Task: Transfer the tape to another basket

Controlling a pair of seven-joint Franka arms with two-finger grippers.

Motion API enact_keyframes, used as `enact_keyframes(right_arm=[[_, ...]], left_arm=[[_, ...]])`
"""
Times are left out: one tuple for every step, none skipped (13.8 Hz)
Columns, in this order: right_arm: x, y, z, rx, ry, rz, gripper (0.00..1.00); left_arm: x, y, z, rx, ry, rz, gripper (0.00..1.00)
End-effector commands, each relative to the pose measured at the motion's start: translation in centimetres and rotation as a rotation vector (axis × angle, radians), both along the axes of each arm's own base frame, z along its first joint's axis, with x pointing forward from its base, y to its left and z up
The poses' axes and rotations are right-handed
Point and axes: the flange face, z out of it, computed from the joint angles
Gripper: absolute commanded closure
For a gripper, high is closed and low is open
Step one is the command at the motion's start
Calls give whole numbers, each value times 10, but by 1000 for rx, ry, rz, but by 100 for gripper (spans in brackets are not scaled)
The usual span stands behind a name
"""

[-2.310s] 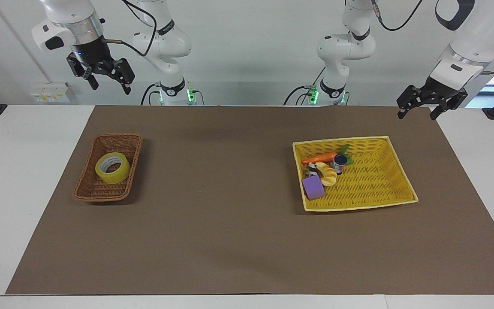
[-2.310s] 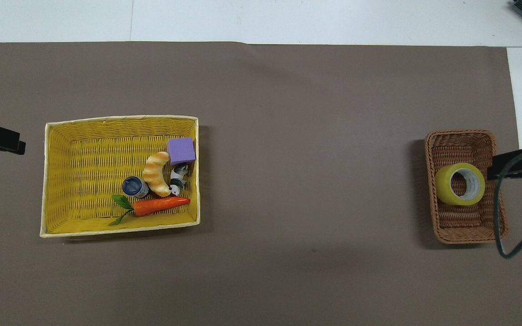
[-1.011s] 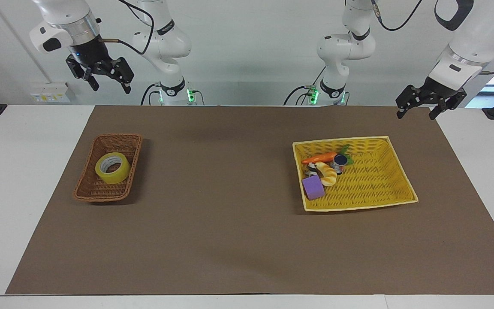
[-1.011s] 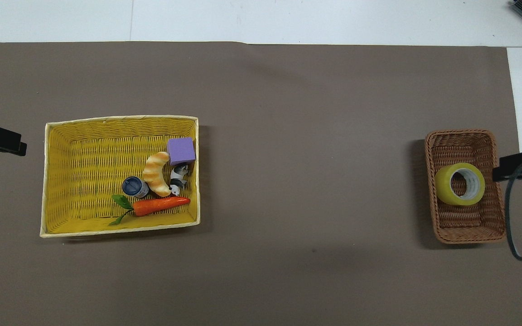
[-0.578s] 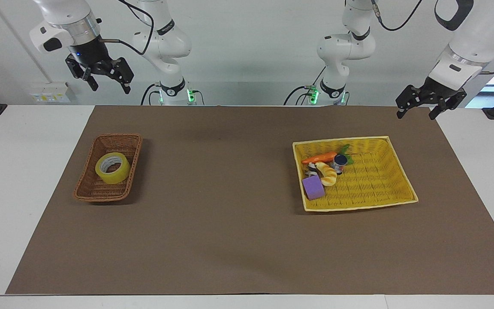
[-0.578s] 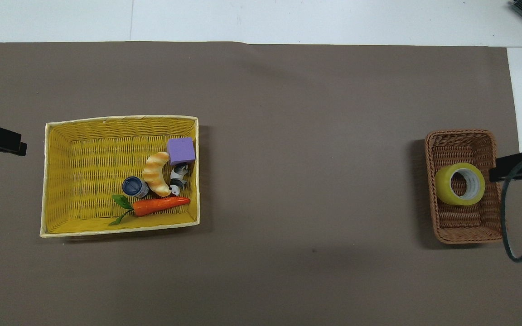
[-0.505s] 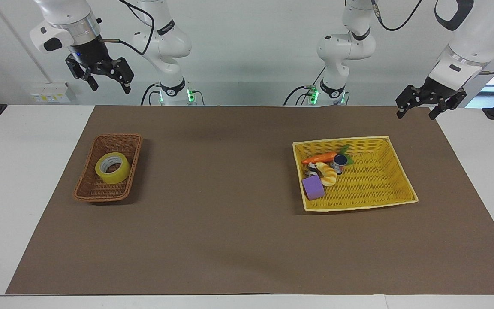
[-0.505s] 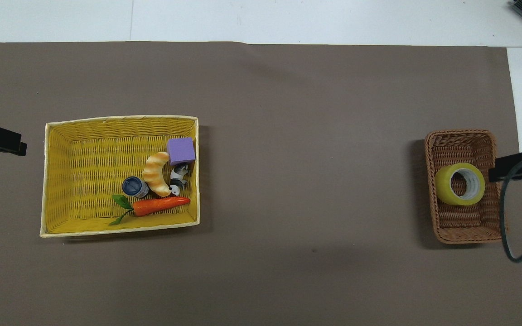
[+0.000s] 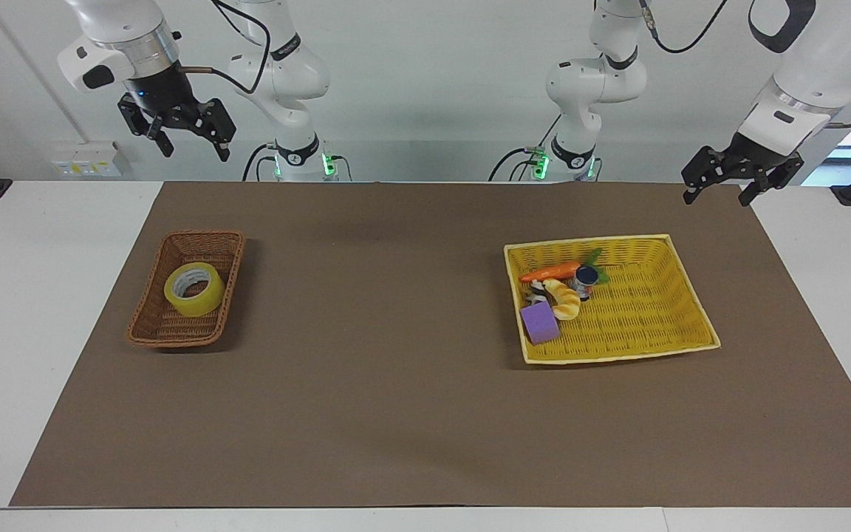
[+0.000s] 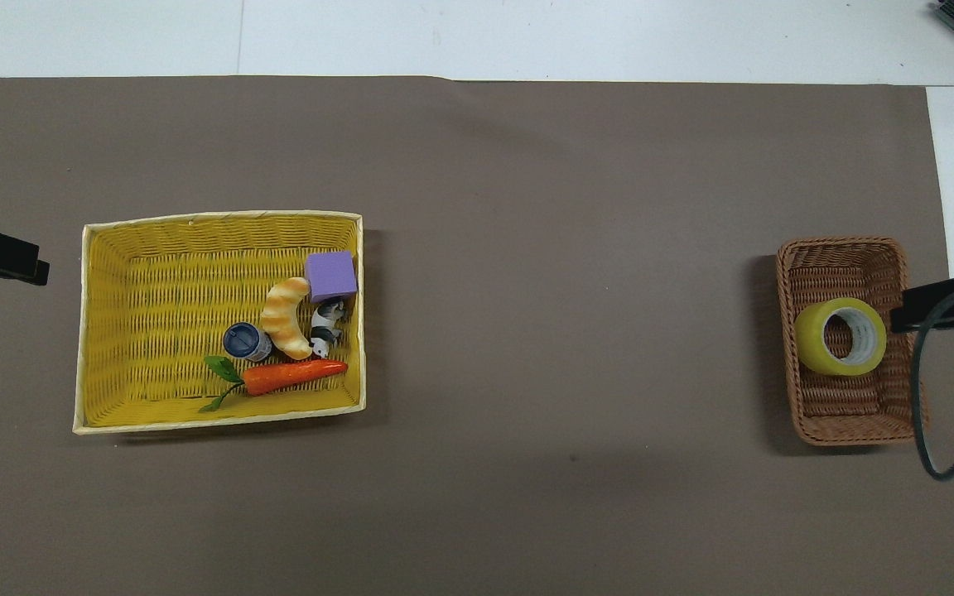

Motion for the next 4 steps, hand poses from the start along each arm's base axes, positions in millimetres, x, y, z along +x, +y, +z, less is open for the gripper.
enact_keyframes(right_arm=[[0,-4,1,-7,-7,12,0],[-1,-5,1,-13,-6,13,0],[-1,-5,1,-16,-6,13,0],[-1,-5,1,-18,-6,12,0]], left_arm=[[-8,1,3,16,6,-14,0],[-7,1,2,16,8,-14,0],[-8,1,3,16,8,-14,0],[-8,1,3,16,8,-14,0]])
